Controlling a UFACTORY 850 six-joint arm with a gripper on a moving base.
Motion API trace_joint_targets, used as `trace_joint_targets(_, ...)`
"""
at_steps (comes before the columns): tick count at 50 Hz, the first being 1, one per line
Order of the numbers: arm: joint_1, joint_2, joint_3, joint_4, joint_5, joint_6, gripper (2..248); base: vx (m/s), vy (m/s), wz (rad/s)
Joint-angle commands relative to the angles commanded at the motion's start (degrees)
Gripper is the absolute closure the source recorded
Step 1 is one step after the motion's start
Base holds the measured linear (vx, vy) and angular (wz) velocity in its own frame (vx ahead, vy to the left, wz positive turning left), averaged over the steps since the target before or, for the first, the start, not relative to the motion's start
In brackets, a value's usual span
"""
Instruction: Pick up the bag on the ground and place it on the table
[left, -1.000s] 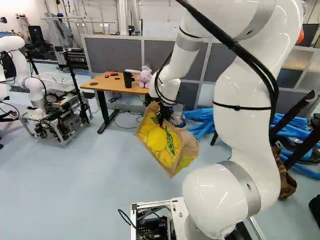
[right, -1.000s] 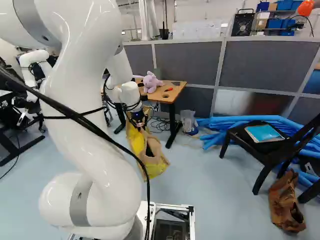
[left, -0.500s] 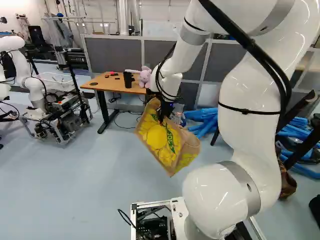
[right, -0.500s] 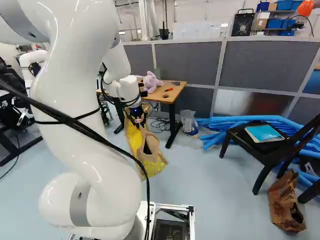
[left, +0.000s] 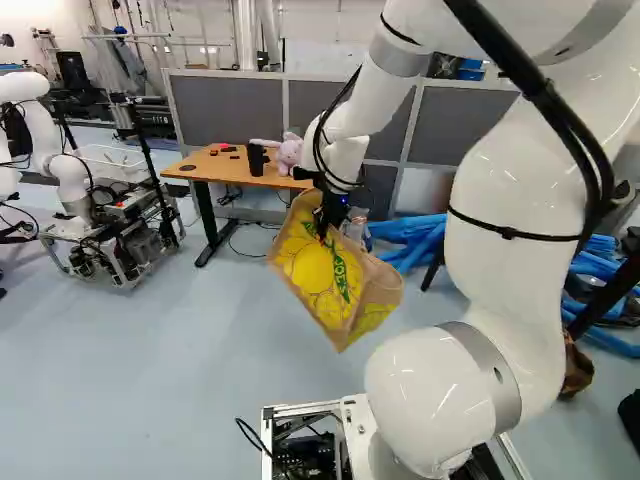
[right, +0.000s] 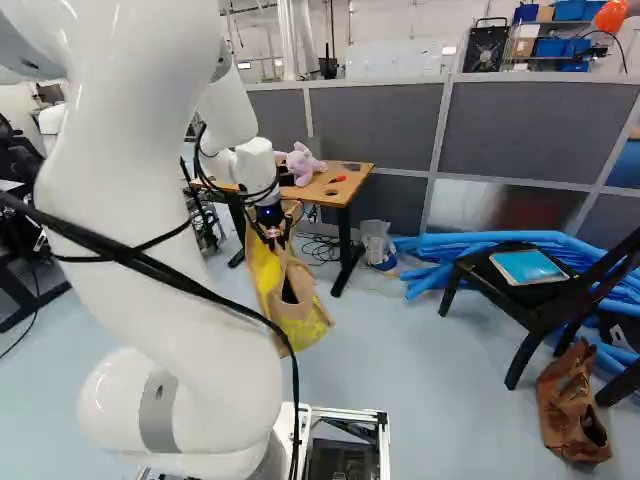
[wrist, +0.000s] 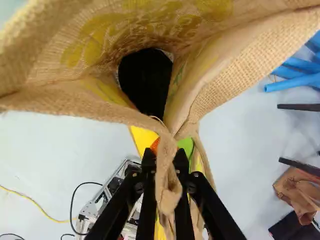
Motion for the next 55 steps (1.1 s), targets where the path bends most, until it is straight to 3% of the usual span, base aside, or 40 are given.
trace_joint_targets(20, -0.08, 4.02, 0.6, 0.98, -3.46, 0.0, 215, 0.0, 0.0, 0.0)
trace_joint_targets(55, -0.84, 11.83, 2.3, 1.03, -3.74, 0.0, 215, 0.0, 0.0, 0.0)
